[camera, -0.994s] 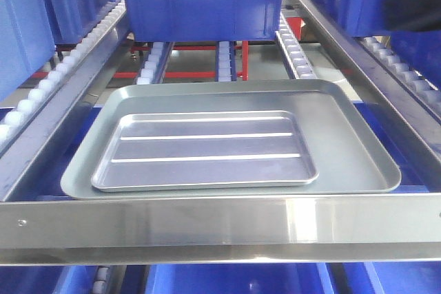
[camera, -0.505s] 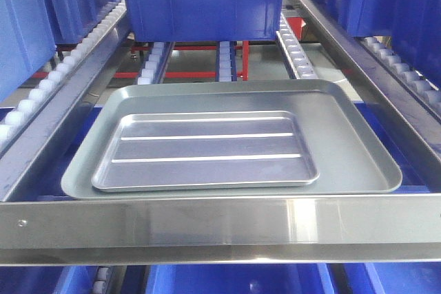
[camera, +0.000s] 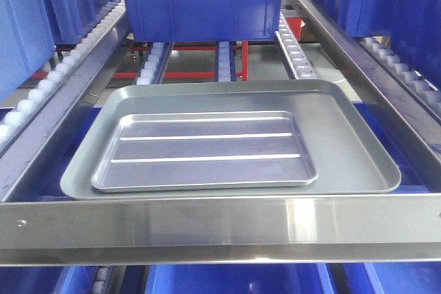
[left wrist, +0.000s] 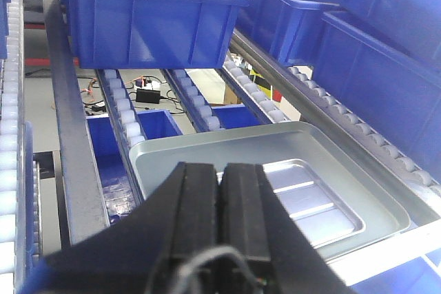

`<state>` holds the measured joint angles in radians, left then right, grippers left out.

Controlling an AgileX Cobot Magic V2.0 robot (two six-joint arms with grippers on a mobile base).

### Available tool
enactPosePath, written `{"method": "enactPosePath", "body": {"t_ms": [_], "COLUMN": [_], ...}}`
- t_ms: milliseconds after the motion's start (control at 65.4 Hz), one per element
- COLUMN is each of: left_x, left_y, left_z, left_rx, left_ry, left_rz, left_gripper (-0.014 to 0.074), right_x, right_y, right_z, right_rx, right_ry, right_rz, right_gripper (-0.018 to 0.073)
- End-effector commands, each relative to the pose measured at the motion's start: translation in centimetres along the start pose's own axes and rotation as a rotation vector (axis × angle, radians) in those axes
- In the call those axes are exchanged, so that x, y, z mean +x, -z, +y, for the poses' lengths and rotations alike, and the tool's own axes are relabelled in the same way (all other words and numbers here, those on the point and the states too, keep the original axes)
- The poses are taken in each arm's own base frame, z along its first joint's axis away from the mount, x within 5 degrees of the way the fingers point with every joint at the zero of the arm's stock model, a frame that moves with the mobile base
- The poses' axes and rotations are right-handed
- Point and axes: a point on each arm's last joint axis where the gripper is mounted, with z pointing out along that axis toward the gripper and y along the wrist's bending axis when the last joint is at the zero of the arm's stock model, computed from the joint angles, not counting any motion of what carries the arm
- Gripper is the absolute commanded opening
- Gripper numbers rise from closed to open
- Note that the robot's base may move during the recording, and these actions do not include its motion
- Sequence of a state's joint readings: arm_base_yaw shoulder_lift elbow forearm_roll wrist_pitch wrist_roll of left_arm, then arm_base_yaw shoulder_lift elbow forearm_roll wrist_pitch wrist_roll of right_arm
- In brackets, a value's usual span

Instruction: Grab silver tray and stack on right shelf

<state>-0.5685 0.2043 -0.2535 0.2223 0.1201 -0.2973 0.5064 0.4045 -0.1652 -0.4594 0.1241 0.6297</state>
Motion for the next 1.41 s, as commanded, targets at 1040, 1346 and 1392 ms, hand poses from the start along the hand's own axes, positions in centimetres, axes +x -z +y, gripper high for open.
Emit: {"method": "enactPosePath", "body": {"t_ms": [1040,1346,1392], "left_x": [-1.7,-1.5,-1.3], "left_y": [0.1,0.1,0.1], "left_z": [-0.3,-0.3,-0.2], "left_rx": [0.026,0.022,0.006], "left_ry": [-0.003,-0.017,-0.058], "left_rz": [-0.099,-0.096,-0.095], "left_gripper": [-0.0100,-0.0100,-0.0100], "right_x": [2.4,2.4,2.4], "right_y": [4.0,4.0,4.0], "right_z": [-2.7,-2.7,-2.7], "right_rx": [0.374,0.374,0.374], "right_ry": [0.029,0.029,0.029], "right_rz": [-0.485,-0.485,-0.485], "right_gripper": [0.0050,0.0050,0.0050]}}
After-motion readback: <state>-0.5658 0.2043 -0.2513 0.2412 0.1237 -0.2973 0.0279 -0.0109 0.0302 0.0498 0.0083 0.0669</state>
